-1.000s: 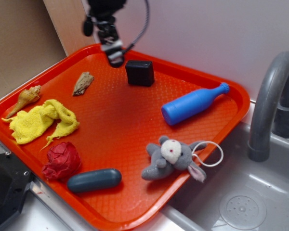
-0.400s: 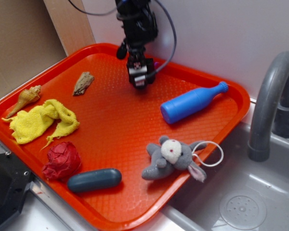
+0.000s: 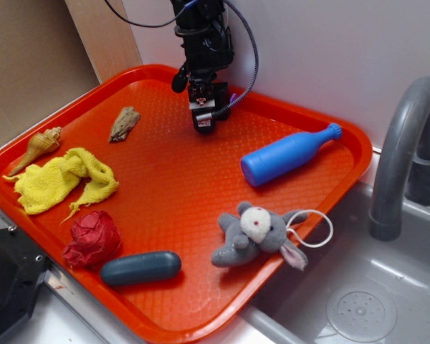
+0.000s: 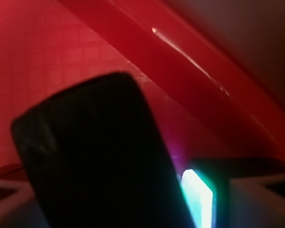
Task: Grab the black box.
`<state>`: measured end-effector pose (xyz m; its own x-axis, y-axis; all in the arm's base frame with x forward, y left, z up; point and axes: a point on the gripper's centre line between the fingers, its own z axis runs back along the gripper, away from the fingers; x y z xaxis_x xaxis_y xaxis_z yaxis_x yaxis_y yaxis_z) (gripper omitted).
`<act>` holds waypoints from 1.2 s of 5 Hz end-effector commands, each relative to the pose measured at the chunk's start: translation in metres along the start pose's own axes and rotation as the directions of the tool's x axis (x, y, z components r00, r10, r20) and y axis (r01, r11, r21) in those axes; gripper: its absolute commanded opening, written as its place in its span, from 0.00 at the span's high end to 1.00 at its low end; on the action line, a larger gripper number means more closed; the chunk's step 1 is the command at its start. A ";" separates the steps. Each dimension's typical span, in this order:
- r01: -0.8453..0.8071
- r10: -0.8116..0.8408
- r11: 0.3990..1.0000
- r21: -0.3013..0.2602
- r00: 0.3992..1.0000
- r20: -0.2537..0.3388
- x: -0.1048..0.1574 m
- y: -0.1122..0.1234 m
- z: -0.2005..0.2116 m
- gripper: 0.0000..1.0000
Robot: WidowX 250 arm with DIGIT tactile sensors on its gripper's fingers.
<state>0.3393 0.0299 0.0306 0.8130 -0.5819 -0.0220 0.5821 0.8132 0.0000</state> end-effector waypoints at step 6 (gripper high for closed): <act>-0.737 0.721 0.676 0.016 0.666 0.193 -0.068 -0.102 0.172 1.00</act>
